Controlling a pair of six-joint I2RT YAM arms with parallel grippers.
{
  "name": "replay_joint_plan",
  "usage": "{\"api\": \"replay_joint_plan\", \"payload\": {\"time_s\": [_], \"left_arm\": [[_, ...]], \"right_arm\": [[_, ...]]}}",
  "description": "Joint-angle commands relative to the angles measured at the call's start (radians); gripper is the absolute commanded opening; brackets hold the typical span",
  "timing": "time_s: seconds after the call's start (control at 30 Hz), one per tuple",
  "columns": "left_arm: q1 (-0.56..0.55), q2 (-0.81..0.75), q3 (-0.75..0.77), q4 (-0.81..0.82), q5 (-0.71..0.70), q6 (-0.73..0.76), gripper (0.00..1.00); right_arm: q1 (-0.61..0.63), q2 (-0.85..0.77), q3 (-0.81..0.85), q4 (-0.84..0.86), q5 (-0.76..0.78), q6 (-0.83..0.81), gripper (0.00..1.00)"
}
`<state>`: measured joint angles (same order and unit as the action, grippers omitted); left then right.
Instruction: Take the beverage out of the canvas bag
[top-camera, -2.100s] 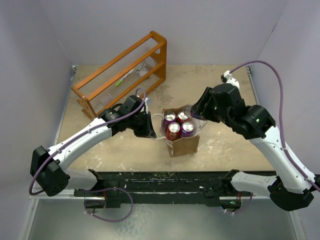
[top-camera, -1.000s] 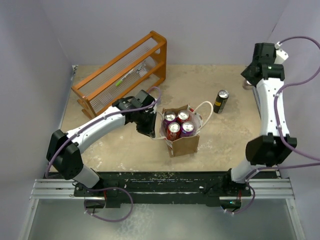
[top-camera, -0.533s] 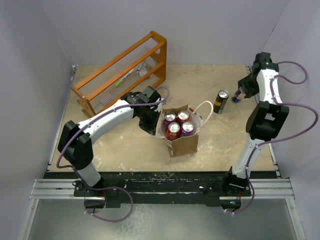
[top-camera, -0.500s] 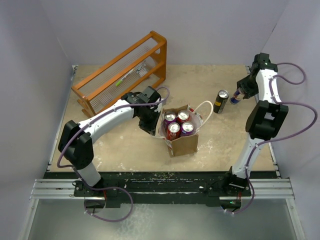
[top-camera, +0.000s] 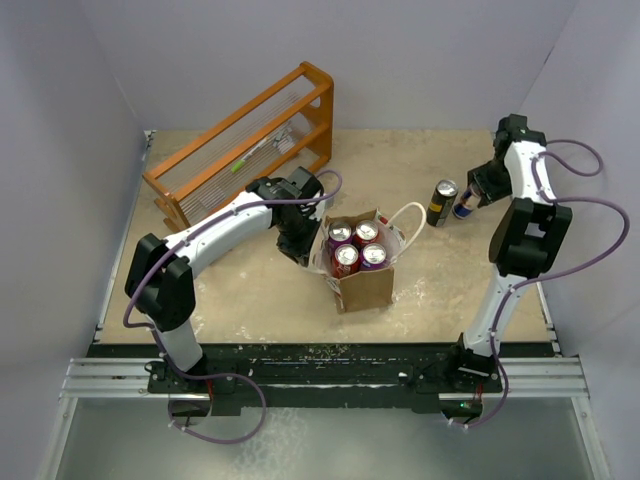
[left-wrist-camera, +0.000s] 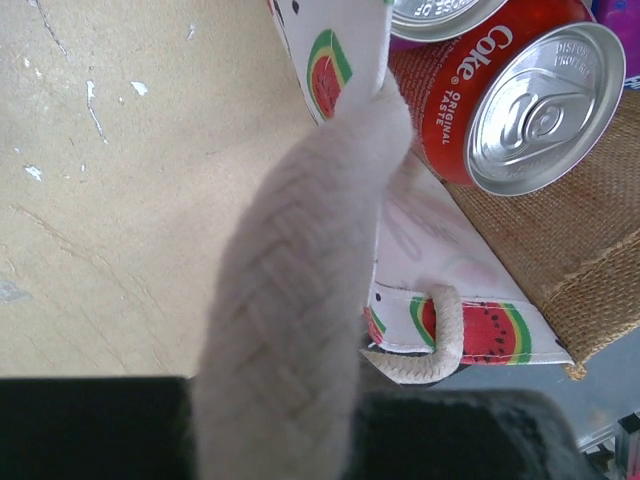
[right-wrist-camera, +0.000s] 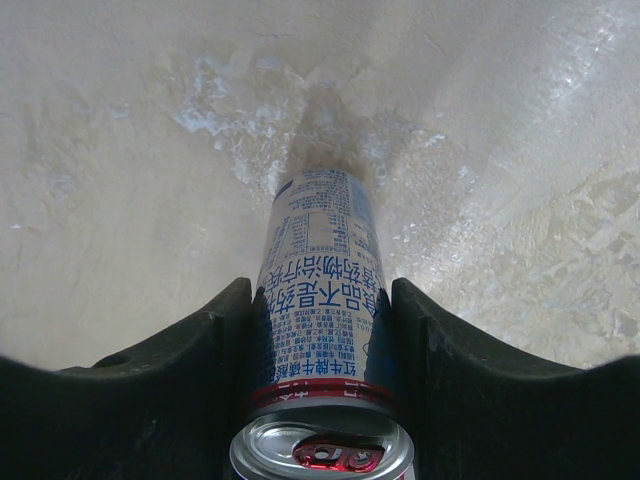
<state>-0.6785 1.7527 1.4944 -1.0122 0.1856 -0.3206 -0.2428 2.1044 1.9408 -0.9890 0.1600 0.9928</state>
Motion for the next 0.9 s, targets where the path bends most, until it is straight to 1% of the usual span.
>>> {"api": "replay_joint_plan", "payload": {"time_s": [0.0, 0.17, 0.23, 0.37, 0.47, 0.53, 0.67, 0.73, 0.87], "left_arm": [[0.02, 0.006, 0.034, -0.002, -0.066, 0.051, 0.0], [0.023, -0.005, 0.026, -0.009, -0.074, 0.057, 0.0], [0.023, -0.015, 0.02, -0.009, -0.075, 0.057, 0.0], [0.024, -0.029, 0.007, -0.009, -0.075, 0.057, 0.0], [0.025, -0.036, -0.004, -0.008, -0.072, 0.058, 0.0], [0.025, -0.039, -0.01, -0.005, -0.063, 0.057, 0.0], [0.024, -0.042, -0.016, -0.002, -0.053, 0.054, 0.0], [0.023, -0.045, -0.021, -0.001, -0.051, 0.05, 0.0], [0.024, -0.06, -0.037, 0.01, -0.046, 0.038, 0.0]], "right_arm": [[0.028, -0.041, 0.013, 0.0, 0.033, 0.041, 0.0], [0.051, -0.033, -0.003, 0.003, 0.051, 0.061, 0.0], [0.059, -0.031, -0.009, 0.002, 0.056, 0.065, 0.03], [0.073, -0.033, -0.034, 0.006, 0.072, 0.073, 0.05], [0.078, -0.038, -0.061, 0.019, 0.081, 0.076, 0.1], [0.081, -0.041, -0.074, 0.026, 0.086, 0.076, 0.19], [0.082, -0.054, -0.104, 0.041, 0.085, 0.072, 0.43], [0.082, -0.071, -0.118, 0.064, 0.066, 0.066, 0.51], [0.082, -0.111, -0.126, 0.095, 0.047, 0.038, 0.74]]}}
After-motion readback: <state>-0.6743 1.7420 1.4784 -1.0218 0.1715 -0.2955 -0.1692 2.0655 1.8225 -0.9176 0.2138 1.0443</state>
